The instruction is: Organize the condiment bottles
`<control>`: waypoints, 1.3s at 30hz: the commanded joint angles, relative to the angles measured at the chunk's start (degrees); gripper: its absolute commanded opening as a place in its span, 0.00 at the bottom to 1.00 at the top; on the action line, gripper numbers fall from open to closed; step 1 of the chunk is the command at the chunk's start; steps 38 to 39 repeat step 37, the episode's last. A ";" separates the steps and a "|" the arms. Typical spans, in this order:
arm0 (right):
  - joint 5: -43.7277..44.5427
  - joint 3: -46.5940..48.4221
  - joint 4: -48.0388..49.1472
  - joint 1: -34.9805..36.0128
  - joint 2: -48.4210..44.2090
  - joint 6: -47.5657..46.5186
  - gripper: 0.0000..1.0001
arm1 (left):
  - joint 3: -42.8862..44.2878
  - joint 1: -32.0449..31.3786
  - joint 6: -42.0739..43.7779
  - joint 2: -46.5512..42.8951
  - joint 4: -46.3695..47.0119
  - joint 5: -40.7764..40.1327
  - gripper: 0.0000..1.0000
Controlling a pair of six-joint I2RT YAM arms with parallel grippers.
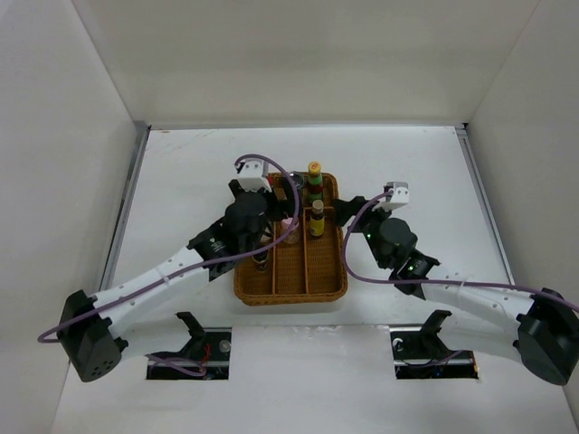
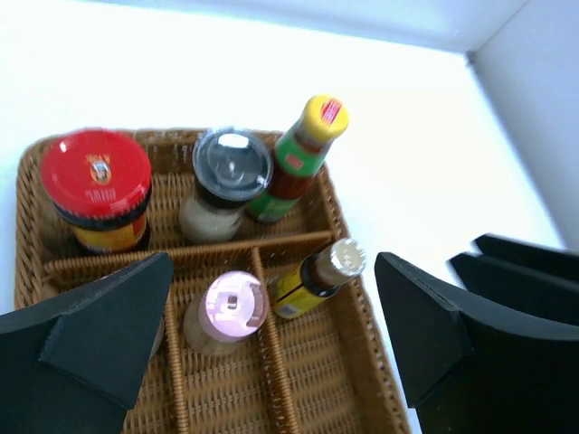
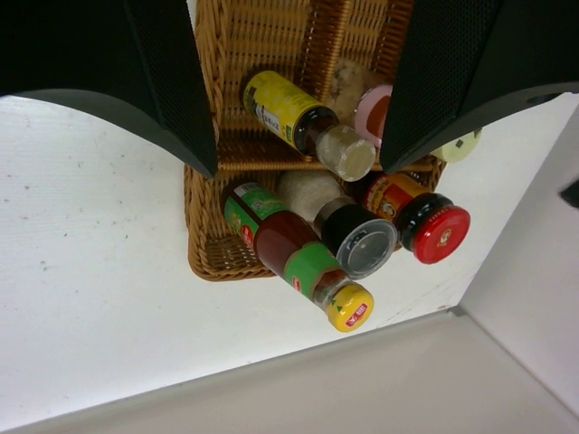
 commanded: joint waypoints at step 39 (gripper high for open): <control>0.66 -1.38 5.10 -2.91 0.16 2.72 0.81 | -11.99 20.98 -13.94 -17.56 -13.49 -7.55 1.00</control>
